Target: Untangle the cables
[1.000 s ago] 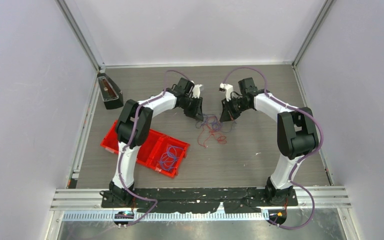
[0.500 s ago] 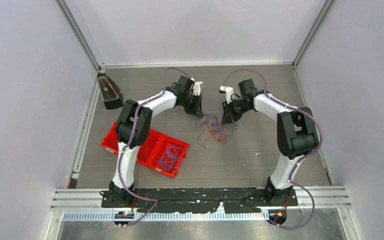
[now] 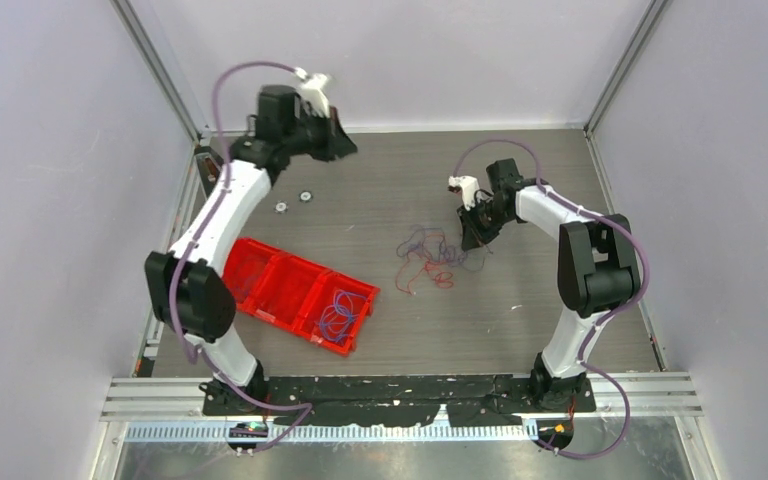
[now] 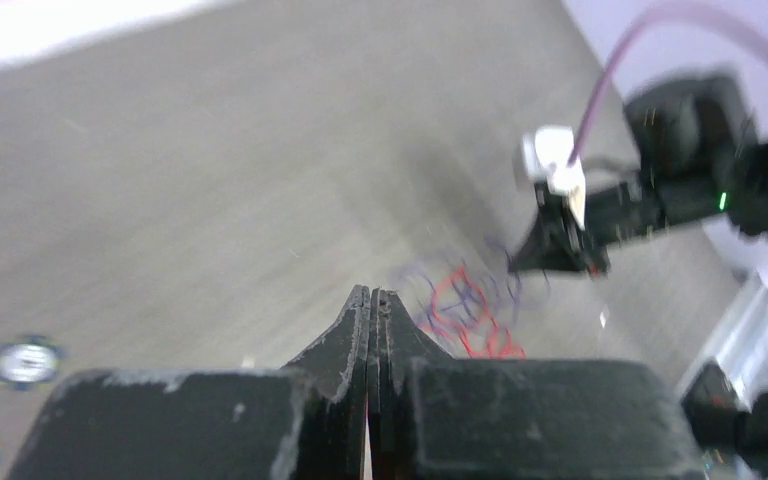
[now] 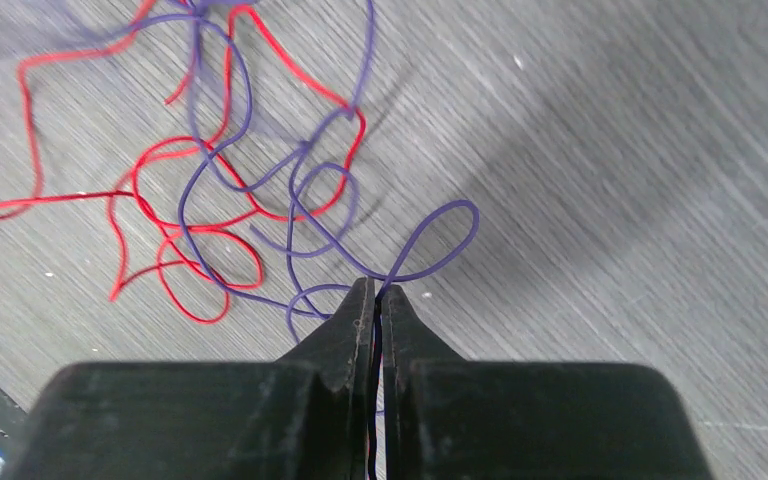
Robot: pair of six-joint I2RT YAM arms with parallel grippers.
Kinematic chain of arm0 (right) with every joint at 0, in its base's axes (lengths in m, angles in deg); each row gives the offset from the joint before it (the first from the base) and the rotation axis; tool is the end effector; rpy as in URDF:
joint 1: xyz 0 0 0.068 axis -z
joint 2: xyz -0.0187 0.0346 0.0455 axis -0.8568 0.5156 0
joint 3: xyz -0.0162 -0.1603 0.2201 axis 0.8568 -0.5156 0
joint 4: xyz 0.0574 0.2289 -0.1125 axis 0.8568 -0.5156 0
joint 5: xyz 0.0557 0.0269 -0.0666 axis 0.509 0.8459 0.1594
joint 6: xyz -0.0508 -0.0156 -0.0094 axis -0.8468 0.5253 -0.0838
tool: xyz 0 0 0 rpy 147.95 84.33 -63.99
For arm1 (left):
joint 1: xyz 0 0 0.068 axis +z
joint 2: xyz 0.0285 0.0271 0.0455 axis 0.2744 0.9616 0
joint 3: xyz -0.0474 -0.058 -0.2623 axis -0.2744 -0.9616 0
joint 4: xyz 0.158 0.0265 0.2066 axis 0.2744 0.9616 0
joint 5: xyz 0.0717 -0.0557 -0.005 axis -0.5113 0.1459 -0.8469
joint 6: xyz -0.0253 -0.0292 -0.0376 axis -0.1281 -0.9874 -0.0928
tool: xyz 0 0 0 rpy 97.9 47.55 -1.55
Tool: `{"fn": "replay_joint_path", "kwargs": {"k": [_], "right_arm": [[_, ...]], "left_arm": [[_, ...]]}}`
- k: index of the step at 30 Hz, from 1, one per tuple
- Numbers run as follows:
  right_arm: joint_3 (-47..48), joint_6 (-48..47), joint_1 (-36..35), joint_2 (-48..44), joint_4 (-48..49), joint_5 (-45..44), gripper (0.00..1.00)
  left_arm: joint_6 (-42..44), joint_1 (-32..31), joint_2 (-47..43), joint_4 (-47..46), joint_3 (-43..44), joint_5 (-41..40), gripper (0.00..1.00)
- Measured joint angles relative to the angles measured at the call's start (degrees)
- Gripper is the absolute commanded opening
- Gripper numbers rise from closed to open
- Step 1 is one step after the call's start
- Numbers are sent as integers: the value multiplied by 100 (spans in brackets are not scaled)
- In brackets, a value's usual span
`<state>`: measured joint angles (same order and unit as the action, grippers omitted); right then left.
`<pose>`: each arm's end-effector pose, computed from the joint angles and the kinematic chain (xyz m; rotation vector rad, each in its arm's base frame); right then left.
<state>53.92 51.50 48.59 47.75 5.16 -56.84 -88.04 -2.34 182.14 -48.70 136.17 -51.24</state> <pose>0.3494 0.0812 0.1831 -0.9520 2.4882 0.5977 0.3746 -0.1416 0.3625 0.3907 2.0936 -0.8612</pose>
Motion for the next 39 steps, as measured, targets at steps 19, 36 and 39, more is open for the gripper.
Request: {"fn": "replay_joint_path", "kwargs": {"k": [19,36,39], "right_arm": [[-186,-26,11,2,-264,-118,5],[-103,551,11,-874,-125,1725,5],[-98,546,11,-1027,-90,2004,5]], "left_arm": [[109,352,-935,-35,-319,702,49],[-212,-1248,667,-2072,-1523,2212,55],[-42,-1248,667,-2562,-1718,2413,55]]}}
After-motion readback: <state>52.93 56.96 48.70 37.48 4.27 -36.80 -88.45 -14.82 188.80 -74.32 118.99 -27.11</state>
